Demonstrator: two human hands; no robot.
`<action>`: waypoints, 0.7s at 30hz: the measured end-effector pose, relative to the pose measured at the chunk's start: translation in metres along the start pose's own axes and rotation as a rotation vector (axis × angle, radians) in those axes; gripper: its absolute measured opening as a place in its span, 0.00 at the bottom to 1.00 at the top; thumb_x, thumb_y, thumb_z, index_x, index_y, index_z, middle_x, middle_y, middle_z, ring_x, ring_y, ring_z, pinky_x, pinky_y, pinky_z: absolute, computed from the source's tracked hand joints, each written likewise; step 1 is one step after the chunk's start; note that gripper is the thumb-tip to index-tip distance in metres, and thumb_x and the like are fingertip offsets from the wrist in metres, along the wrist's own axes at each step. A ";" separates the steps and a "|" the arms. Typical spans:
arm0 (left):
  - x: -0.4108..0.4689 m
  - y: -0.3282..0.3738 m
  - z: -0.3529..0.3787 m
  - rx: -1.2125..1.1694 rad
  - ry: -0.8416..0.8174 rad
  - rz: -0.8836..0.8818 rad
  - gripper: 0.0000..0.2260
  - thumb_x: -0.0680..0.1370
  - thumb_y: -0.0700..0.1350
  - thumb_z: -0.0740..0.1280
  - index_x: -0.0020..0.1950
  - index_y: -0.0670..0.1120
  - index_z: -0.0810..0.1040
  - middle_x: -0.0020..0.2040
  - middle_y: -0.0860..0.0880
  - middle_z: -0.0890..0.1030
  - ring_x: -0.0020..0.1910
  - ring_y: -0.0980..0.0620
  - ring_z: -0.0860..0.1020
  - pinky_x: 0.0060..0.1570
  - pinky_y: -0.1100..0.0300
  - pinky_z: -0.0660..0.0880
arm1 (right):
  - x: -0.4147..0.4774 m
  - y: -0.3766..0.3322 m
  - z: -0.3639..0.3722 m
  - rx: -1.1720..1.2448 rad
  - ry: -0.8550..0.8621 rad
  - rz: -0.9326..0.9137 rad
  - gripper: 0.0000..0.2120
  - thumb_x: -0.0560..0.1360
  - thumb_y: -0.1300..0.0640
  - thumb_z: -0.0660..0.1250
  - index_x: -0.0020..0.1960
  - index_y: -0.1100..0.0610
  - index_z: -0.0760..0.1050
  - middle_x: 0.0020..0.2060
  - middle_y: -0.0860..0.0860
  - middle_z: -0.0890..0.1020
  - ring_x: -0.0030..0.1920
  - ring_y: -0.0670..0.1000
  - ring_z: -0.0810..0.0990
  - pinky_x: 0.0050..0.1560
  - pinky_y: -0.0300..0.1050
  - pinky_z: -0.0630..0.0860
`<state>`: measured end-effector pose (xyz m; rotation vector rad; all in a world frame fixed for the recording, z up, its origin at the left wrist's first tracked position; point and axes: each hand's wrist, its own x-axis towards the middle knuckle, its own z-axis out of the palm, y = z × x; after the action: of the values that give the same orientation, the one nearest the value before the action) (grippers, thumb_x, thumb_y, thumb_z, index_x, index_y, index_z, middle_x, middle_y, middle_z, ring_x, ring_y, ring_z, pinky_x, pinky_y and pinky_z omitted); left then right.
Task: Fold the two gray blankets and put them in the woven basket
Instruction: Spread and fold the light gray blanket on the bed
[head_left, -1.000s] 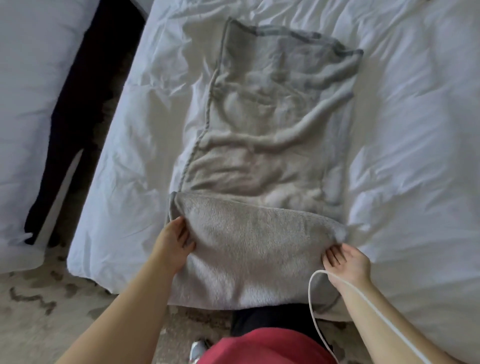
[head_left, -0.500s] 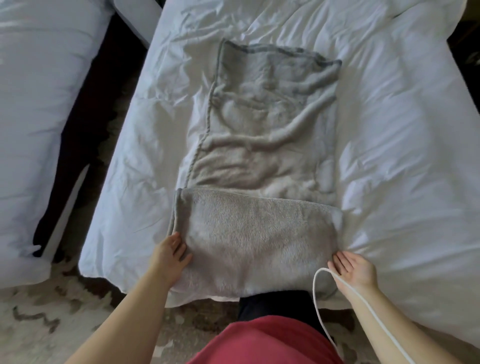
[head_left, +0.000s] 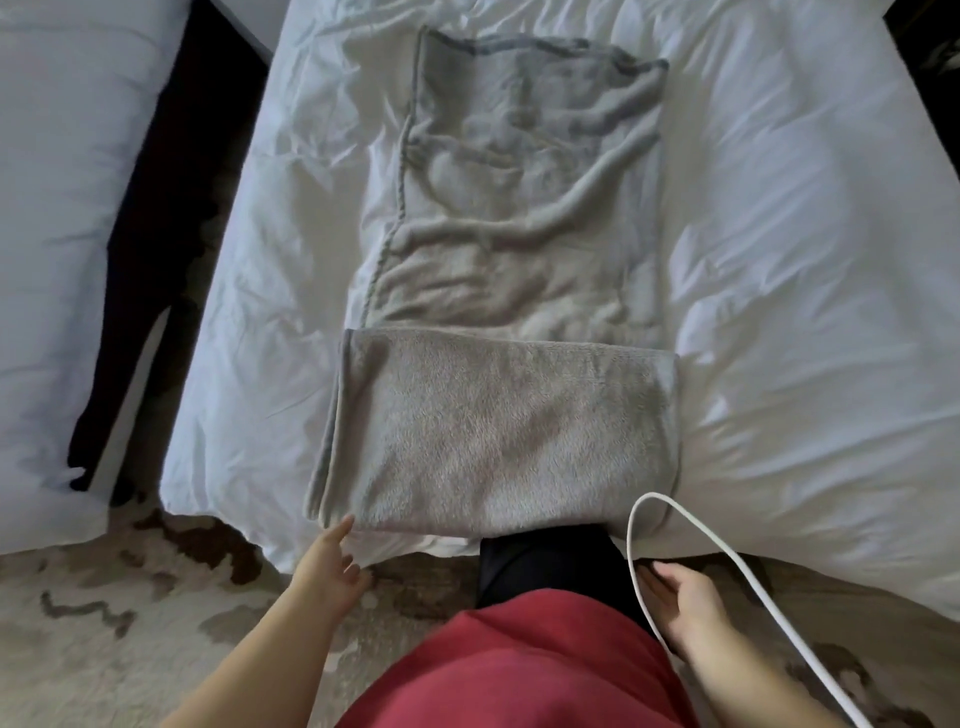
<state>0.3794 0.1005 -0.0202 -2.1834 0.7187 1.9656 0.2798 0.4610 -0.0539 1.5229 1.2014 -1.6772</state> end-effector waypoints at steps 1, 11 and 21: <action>0.001 0.001 0.005 -0.039 -0.018 -0.013 0.29 0.77 0.47 0.68 0.76 0.46 0.60 0.56 0.43 0.71 0.46 0.45 0.72 0.42 0.54 0.70 | 0.004 -0.003 0.004 -0.033 -0.011 0.016 0.07 0.78 0.65 0.58 0.44 0.66 0.73 0.26 0.58 0.81 0.25 0.53 0.82 0.29 0.41 0.80; 0.015 0.038 0.056 -0.330 0.078 -0.205 0.37 0.70 0.53 0.74 0.74 0.43 0.63 0.73 0.42 0.65 0.69 0.42 0.68 0.64 0.47 0.68 | 0.023 -0.045 0.060 -0.273 0.014 0.105 0.11 0.80 0.56 0.59 0.42 0.59 0.72 0.37 0.58 0.74 0.37 0.57 0.74 0.38 0.50 0.72; -0.028 0.027 0.054 -0.456 -0.263 -0.116 0.20 0.67 0.48 0.75 0.54 0.40 0.78 0.47 0.38 0.84 0.49 0.39 0.80 0.37 0.44 0.76 | 0.012 -0.043 0.067 -0.152 0.020 0.061 0.13 0.80 0.57 0.60 0.37 0.54 0.68 0.26 0.49 0.72 0.33 0.47 0.69 0.41 0.44 0.72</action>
<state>0.3180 0.1049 0.0052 -2.0508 0.1085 2.4761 0.2095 0.4224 -0.0582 1.4713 1.2501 -1.4992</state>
